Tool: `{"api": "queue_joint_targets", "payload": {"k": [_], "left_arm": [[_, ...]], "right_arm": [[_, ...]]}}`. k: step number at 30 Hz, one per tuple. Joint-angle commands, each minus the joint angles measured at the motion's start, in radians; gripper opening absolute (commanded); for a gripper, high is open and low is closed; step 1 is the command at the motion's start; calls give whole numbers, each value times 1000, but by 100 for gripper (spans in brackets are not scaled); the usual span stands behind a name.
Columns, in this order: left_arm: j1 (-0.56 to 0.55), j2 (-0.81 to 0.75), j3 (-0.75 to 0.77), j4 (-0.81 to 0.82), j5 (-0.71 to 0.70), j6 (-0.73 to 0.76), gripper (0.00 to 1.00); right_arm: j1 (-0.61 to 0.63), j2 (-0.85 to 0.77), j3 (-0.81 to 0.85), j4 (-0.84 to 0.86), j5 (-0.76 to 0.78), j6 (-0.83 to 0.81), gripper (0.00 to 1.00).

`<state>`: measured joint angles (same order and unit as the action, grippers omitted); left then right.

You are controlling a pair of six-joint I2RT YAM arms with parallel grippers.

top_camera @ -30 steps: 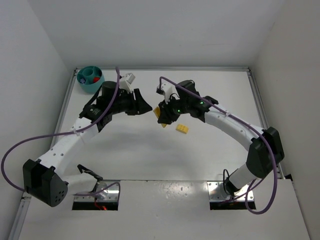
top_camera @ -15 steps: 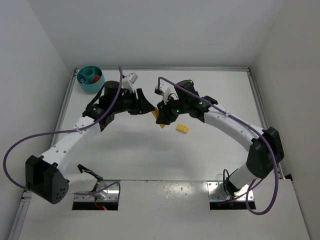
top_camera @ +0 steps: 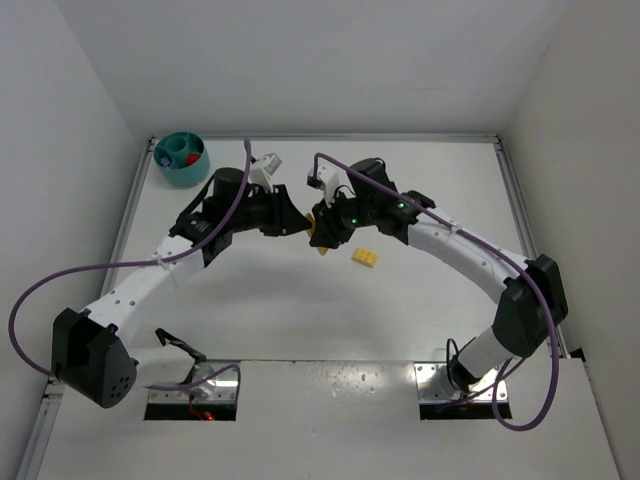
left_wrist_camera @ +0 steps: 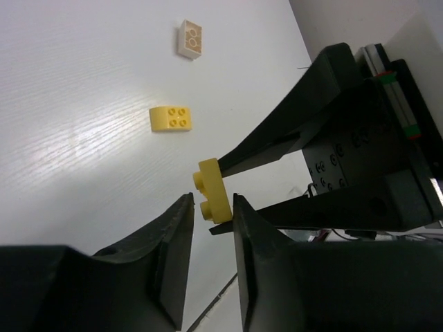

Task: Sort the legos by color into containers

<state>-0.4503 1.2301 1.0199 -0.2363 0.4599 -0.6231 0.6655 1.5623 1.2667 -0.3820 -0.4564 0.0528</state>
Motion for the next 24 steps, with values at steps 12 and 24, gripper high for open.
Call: {"api": "queue_joint_targets", "payload": {"k": [12, 24], "left_arm": [[-1, -6, 91, -32, -131, 129, 0], [298, 15, 270, -43, -539, 361, 0]], "right_arm": [[17, -36, 34, 0, 1, -25, 34], [-15, -131, -12, -29, 136, -59, 64]]}}
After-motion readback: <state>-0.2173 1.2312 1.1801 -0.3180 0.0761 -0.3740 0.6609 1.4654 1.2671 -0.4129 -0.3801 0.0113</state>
